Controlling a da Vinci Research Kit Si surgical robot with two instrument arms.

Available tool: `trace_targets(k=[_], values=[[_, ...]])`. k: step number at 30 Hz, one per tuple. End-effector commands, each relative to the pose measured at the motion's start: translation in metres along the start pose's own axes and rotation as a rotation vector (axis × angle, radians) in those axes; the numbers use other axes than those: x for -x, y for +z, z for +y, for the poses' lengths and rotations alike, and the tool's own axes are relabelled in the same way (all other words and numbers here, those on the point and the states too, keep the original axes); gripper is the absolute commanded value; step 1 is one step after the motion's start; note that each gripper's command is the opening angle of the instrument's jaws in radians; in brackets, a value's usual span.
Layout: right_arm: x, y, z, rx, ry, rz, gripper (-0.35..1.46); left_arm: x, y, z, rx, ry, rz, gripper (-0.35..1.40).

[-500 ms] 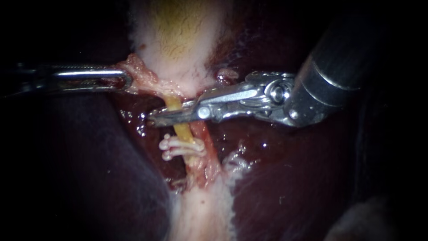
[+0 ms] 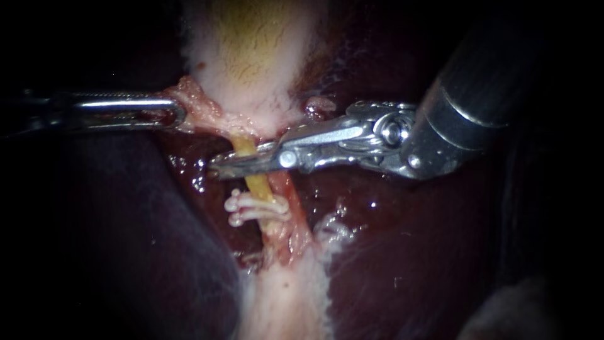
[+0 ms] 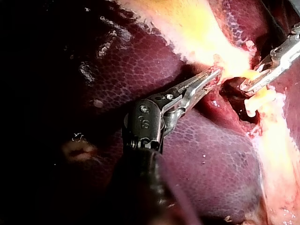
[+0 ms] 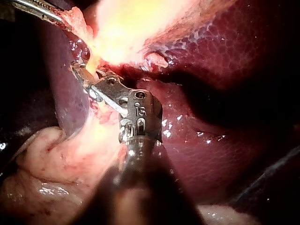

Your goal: Going back third clip left tube

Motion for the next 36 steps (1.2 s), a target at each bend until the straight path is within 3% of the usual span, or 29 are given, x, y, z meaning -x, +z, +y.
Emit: trace_targets(k=[1, 6, 7, 10, 12, 20, 24, 29, 36], values=[[0.0000, 0.0000, 0.0000, -0.001, 0.000, -0.001, -0.35, 0.0000, 0.0000, 0.0000, 0.000, 0.000, 0.000, -0.35], [0.0002, 0.0001, 0.0001, -0.012, -0.001, -0.011, -0.35, 0.0000, 0.0000, 0.0000, 0.000, 0.000, 0.000, -0.35], [0.0002, 0.0002, 0.0002, -0.021, -0.001, -0.024, -0.28, 0.0000, 0.0000, 0.0000, 0.000, 0.000, 0.000, -0.35], [0.0008, 0.0008, 0.0004, -0.038, -0.025, -0.011, 0.29, 0.0000, 0.0000, 0.0000, 0.000, 0.000, 0.000, -0.35], [0.0013, 0.0017, 0.0007, -0.048, -0.030, -0.003, 0.44, 0.0000, 0.0000, 0.0000, 0.000, 0.000, 0.000, -0.35], [0.0024, 0.0036, 0.0015, -0.015, -0.135, 0.024, 0.50, 0.0001, 0.0000, 0.0000, 0.000, 0.000, 0.000, -0.35], [0.0021, 0.0031, 0.0017, 0.039, -0.261, 0.037, 0.50, 0.0001, 0.0000, 0.0000, 0.000, 0.001, 0.000, -0.35], [0.0023, 0.0025, 0.0023, 0.111, -0.403, 0.008, 0.50, 0.0002, 0.0000, 0.0000, -0.001, 0.001, 0.000, -0.35], [0.0032, 0.0004, 0.0026, 0.160, -0.534, 0.013, 0.50, 0.0003, 0.0001, -0.0001, -0.001, 0.002, 0.000, -0.35]])
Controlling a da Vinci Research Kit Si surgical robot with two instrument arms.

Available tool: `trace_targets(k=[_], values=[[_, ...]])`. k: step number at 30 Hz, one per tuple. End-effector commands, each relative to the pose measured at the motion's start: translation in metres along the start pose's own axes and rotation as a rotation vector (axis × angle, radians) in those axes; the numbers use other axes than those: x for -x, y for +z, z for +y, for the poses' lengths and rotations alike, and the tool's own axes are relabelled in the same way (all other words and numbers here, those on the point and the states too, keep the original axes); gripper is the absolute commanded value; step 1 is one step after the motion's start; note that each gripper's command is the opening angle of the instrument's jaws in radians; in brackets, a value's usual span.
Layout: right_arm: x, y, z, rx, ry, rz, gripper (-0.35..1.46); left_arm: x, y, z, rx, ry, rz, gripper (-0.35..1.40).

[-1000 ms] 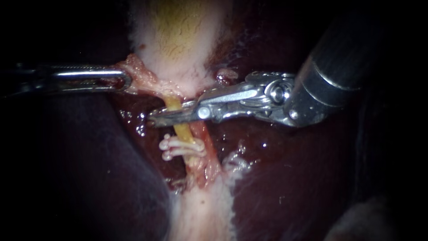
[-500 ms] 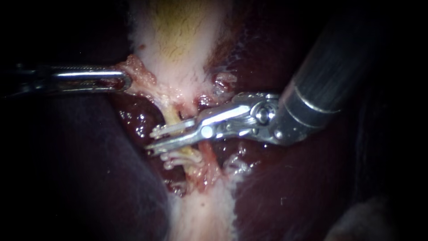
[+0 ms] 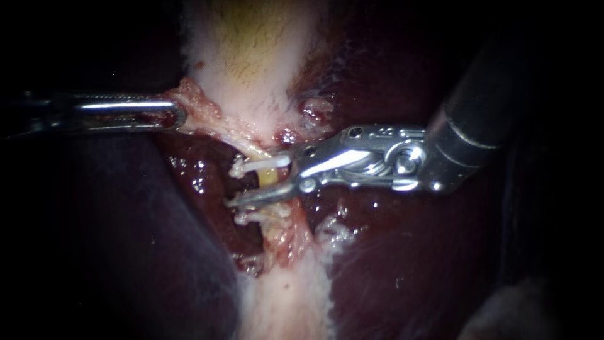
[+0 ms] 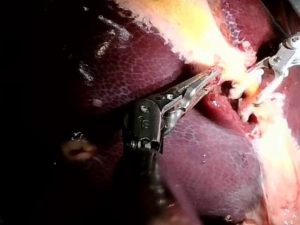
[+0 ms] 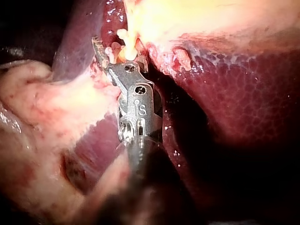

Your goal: Going back third clip left tube

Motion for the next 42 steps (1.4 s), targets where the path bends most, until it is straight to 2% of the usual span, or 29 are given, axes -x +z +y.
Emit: trace_targets(k=[1, 6, 13, 26, 31, 42], values=[[0.0001, -0.0005, -0.0001, 0.007, -0.019, 0.001, 0.50, 0.0001, 0.0000, -0.0001, 0.000, 0.001, 0.000, -0.35], [0.0007, -0.0023, -0.0004, 0.030, -0.072, 0.001, 0.50, 0.0002, 0.0000, -0.0001, 0.001, 0.001, 0.003, -0.35], [0.0005, -0.0041, -0.0007, 0.031, -0.100, 0.000, 0.50, 0.0002, 0.0000, -0.0002, 0.000, 0.002, 0.000, -0.35], [0.0003, -0.0109, -0.0036, 0.001, -0.169, -0.006, 0.50, 0.0003, 0.0000, -0.0003, 0.000, 0.002, 0.000, -0.35], [0.0003, -0.0126, -0.0038, -0.003, -0.190, -0.006, 0.50, 0.0003, 0.0001, -0.0003, 0.000, 0.002, 0.000, -0.35], [0.0013, -0.0150, -0.0043, 0.000, -0.195, -0.007, 0.50, 0.0004, 0.0002, -0.0006, 0.000, 0.003, 0.000, -0.35]])
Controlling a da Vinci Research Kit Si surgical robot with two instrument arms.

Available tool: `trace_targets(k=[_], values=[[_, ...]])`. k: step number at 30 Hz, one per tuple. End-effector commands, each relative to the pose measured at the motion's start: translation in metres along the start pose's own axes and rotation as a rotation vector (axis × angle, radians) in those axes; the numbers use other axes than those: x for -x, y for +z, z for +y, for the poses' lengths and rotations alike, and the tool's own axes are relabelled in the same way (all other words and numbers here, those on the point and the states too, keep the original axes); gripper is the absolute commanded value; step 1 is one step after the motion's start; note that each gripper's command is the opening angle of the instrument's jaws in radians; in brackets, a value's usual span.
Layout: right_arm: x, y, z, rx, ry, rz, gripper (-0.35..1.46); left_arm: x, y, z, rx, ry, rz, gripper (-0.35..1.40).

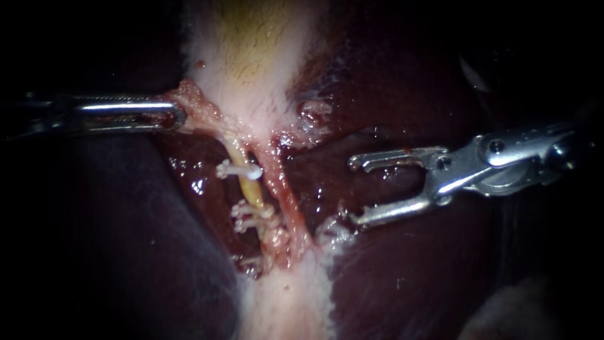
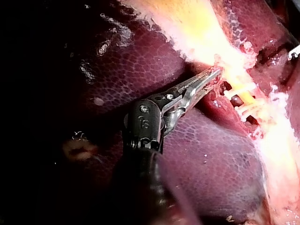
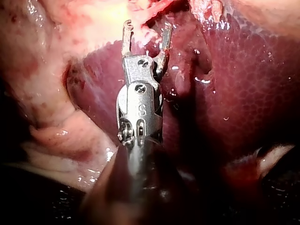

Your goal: Going back third clip left tube

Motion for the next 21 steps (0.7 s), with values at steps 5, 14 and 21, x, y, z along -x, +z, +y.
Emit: trace_targets(k=[5, 14, 21], values=[[0.0000, -0.0002, -0.0002, -0.001, 0.000, 0.000, 0.50, 0.0000, 0.0002, -0.0001, 0.000, 0.000, 0.000, -0.35], [0.0002, -0.0005, -0.0003, -0.003, -0.001, 0.000, 0.50, 0.0006, 0.0028, -0.0017, -0.007, 0.010, 0.004, -0.35], [0.0002, -0.0005, -0.0003, -0.003, -0.001, 0.000, 0.50, 0.0012, 0.0055, -0.0023, -0.019, 0.032, 0.009, -0.35]])
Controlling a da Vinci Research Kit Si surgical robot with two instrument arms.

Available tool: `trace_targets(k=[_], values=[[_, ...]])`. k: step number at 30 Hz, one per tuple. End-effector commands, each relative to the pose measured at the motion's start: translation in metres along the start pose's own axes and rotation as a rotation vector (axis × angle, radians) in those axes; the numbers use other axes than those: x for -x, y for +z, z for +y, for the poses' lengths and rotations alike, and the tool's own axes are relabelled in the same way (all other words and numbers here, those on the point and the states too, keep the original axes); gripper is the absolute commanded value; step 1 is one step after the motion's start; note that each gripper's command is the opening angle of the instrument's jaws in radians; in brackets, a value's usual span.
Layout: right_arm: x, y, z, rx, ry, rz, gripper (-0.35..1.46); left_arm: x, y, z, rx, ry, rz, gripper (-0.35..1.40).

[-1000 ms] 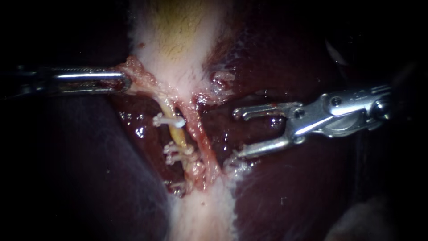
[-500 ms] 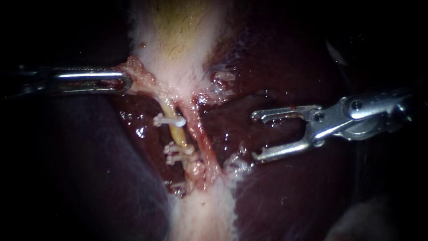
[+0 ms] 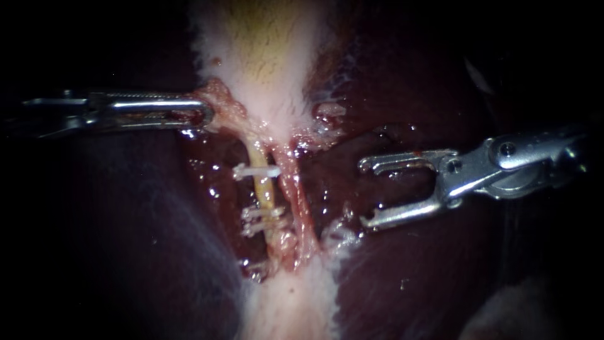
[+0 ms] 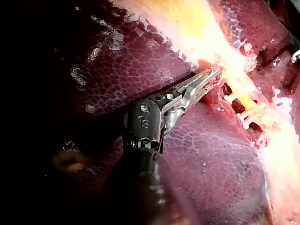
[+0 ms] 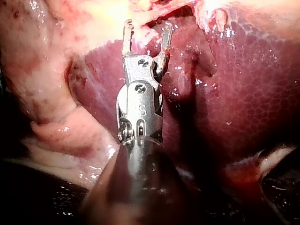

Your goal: Going back third clip left tube

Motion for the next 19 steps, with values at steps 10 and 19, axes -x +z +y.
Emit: trace_targets(k=[10, 19], values=[[0.0000, 0.0001, 0.0000, 0.000, 0.000, 0.000, 0.50, -0.0001, 0.0023, -0.0004, -0.012, 0.031, 0.001, -0.35], [0.0000, 0.0000, 0.0000, 0.000, 0.000, 0.000, 0.50, 0.0000, 0.0025, -0.0008, -0.011, 0.038, 0.001, -0.35]])
